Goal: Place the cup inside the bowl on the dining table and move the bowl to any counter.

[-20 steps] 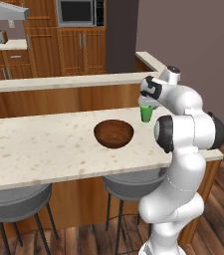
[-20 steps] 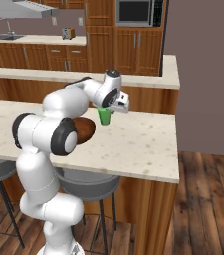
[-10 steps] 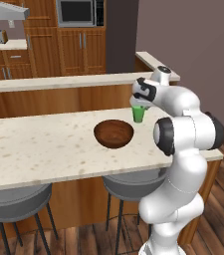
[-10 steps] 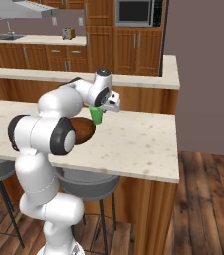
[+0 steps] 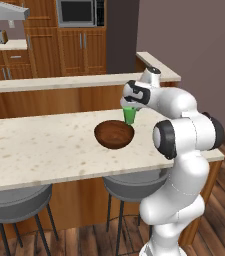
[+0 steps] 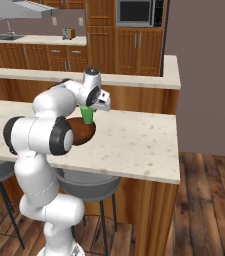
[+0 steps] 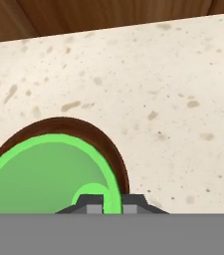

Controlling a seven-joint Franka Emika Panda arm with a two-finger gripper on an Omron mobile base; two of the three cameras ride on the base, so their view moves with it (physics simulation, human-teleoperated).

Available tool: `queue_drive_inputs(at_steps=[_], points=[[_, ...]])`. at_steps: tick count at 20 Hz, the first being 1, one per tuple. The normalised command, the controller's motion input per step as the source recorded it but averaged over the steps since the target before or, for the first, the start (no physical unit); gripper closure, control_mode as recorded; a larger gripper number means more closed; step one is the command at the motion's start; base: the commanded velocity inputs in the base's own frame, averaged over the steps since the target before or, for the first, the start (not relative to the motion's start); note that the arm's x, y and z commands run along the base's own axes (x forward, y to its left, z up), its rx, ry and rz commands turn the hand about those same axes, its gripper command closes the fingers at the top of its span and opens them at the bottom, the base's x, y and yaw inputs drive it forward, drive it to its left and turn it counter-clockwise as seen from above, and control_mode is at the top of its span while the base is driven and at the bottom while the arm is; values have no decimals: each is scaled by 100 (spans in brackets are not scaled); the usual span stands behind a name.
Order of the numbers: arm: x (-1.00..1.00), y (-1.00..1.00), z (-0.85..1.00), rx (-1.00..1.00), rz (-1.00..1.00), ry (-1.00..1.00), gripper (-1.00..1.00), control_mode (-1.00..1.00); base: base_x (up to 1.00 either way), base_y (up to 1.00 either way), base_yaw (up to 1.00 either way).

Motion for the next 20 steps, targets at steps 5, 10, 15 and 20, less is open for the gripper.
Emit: queue_drive_inputs(at_steps=[5, 10, 15, 20], points=[[0, 43, 0, 0, 0, 0, 100, -100, 0, 0, 0], [0, 39, 0, 0, 0, 0, 100, -100, 0, 0, 0], [0, 31, -13, 0, 0, 0, 100, -100, 0, 0, 0], [0, 21, -29, 0, 0, 0, 100, -100, 0, 0, 0]])
